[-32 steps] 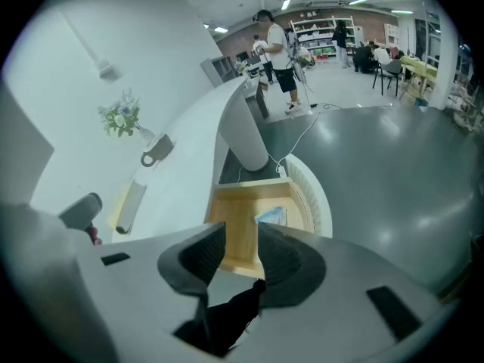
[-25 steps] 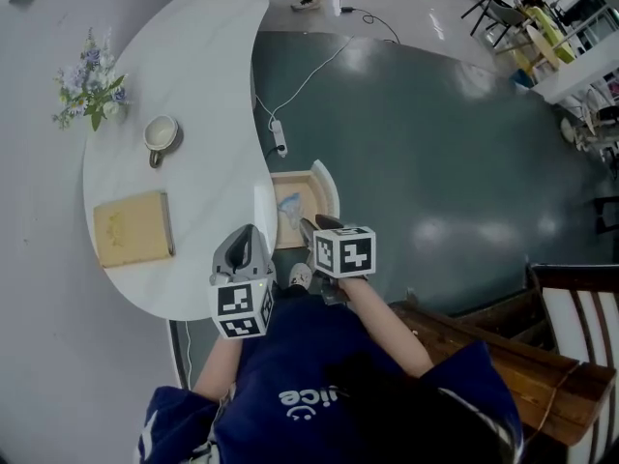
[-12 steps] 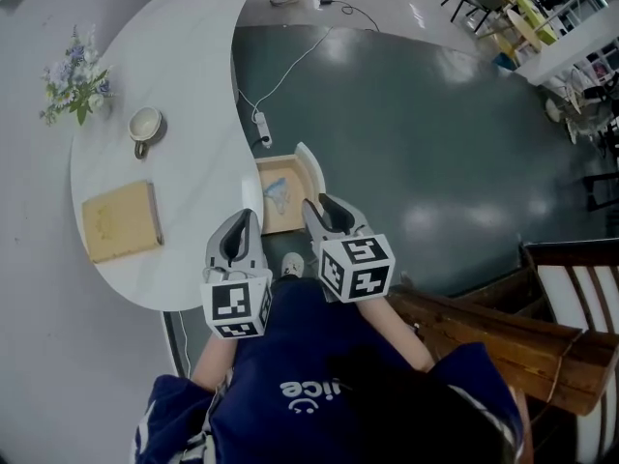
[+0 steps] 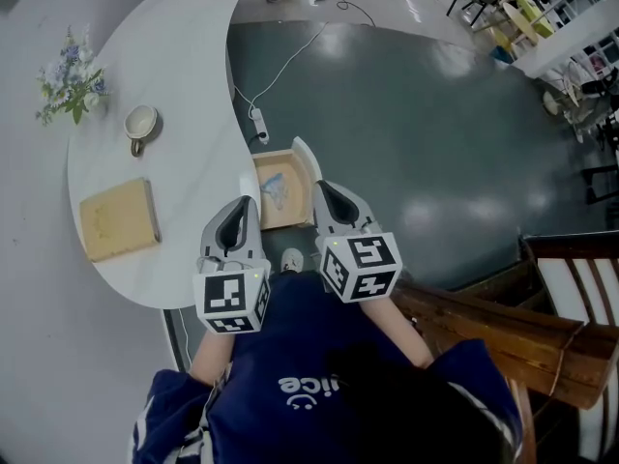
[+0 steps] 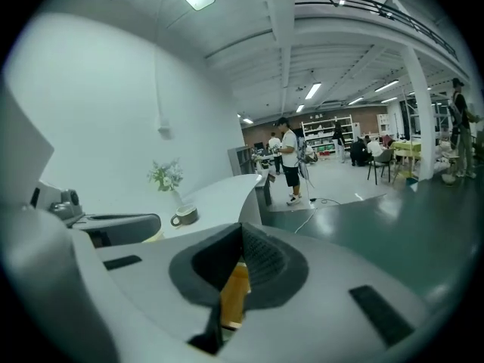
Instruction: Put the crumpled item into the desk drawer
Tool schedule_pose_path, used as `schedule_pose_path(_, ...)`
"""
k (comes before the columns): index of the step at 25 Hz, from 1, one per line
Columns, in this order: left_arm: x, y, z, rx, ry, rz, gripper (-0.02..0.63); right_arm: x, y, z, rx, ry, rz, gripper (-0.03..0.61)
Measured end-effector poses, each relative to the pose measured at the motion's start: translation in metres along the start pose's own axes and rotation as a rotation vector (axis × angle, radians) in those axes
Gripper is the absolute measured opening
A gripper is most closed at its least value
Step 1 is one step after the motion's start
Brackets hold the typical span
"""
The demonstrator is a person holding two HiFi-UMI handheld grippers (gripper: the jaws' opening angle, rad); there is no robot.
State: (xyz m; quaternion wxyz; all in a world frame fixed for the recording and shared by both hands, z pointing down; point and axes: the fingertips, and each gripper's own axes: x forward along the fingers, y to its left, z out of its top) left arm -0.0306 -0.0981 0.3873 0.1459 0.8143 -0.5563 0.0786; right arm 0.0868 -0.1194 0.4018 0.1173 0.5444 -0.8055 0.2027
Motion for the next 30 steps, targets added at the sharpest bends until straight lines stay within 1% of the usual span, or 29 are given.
schedule_pose_path(2,0.000,-0.002,0.003,-0.005,0.003,-0.016,0.005,0.001,0.004,0.002,-0.017,-0.022,0.022,0.006)
schedule_pose_path(9,0.005,-0.002,0.010,0.007,-0.006,-0.030,0.005,0.006,0.011,0.011,-0.103,-0.061,0.025,0.006)
schedule_pose_path(17,0.011,0.005,0.006,0.027,0.012,-0.028,0.005,0.020,0.017,0.004,-0.115,-0.039,0.052,0.006)
schedule_pose_path(24,0.016,0.016,0.005,0.018,0.025,-0.013,0.005,0.032,0.022,0.003,-0.121,-0.021,0.075,0.006)
schedule_pose_path(30,0.022,0.022,-0.002,0.015,0.038,-0.006,0.005,0.041,0.024,-0.005,-0.126,0.004,0.083,0.006)
